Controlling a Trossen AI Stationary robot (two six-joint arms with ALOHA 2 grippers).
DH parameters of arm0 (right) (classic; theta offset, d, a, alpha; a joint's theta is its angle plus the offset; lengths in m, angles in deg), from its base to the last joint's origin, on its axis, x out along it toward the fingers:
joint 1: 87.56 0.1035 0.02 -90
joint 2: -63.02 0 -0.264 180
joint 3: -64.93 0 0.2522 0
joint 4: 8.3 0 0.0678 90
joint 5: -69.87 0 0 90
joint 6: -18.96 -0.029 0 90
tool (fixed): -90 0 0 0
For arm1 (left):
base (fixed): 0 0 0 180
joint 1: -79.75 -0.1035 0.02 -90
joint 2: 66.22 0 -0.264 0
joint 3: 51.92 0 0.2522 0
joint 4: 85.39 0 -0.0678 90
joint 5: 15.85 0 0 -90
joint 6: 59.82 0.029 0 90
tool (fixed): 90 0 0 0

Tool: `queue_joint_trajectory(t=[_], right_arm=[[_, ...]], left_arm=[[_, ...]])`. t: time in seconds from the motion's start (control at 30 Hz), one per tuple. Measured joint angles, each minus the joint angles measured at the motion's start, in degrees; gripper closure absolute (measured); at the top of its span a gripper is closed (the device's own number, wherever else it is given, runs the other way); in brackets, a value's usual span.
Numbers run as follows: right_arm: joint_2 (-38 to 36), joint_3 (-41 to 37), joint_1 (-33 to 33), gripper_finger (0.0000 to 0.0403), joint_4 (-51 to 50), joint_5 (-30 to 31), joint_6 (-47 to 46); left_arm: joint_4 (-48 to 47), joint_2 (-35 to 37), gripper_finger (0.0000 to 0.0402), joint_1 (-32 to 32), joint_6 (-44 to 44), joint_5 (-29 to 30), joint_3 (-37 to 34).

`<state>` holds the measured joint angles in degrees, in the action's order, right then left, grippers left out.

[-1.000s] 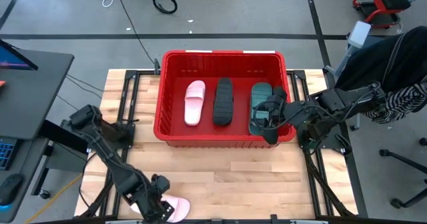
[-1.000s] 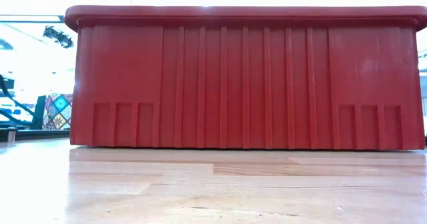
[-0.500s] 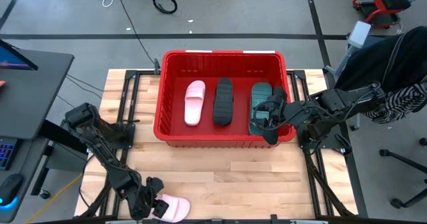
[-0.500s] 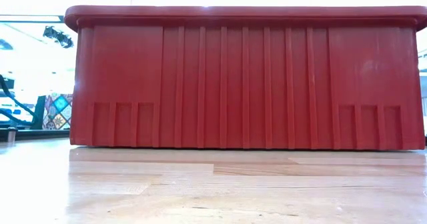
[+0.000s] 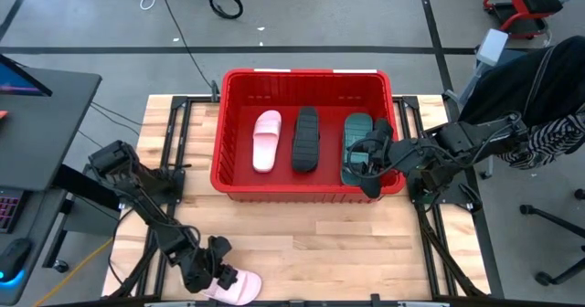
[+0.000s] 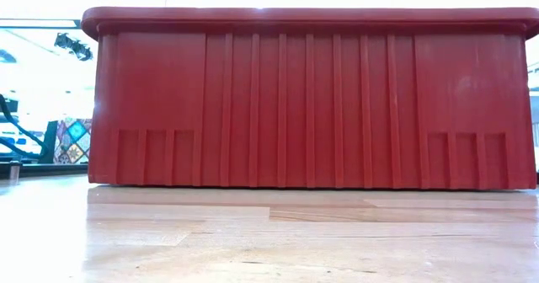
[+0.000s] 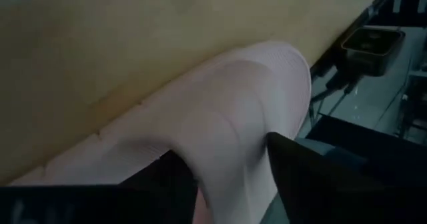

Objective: Pick and place slides into bin
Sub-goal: Put the pink slides into the red bin

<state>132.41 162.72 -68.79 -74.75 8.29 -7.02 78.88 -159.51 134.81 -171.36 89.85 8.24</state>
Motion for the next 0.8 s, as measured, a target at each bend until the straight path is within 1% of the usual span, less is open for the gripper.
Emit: queue_joint_trajectory(t=[0.13,0.23,0.3,0.33,0.37,0.47,0.57,0.63,0.7,0.8], right_arm=[[0.00,0.00,0.00,0.0194,-0.02,0.00,0.07],[0.00,0.00,0.00,0.0194,0.00,0.00,0.19],[0.00,0.00,0.00,0.0194,-0.02,0.01,0.70],[0.00,0.00,0.00,0.0194,-0.02,0.00,1.01],[0.00,0.00,0.00,0.0194,0.00,0.01,1.40],[0.00,0.00,0.00,0.0194,-0.02,0.00,1.88],[0.00,0.00,-0.34,0.0194,0.00,-0.01,2.09],[0.00,0.00,-0.87,0.0194,-0.02,-0.02,2.11],[0.00,0.00,-1.55,0.0194,0.00,-0.01,2.21],[0.00,0.00,-2.85,0.0194,0.55,-0.54,3.31]], left_arm=[[1.09,-0.04,0.0273,-1.22,2.65,0.14,-0.03],[3.72,-0.04,0.0328,-2.32,5.26,-0.28,-0.03],[4.78,-0.04,0.0370,-3.11,7.04,-1.65,-0.02],[4.99,-0.04,0.0383,-3.54,7.45,-2.41,0.09],[4.90,-0.04,0.0387,-3.97,7.73,-3.33,0.41],[4.80,-0.06,0.0379,-5.13,10.44,-6.48,2.98],[4.24,0.50,0.0383,-5.76,15.82,-8.10,7.84],[1.85,1.17,0.0390,-6.05,20.31,-8.58,11.80],[-3.78,2.00,0.0389,-6.52,25.10,-8.63,15.96],[-16.40,3.21,0.0386,-7.63,34.08,-6.98,23.28]])
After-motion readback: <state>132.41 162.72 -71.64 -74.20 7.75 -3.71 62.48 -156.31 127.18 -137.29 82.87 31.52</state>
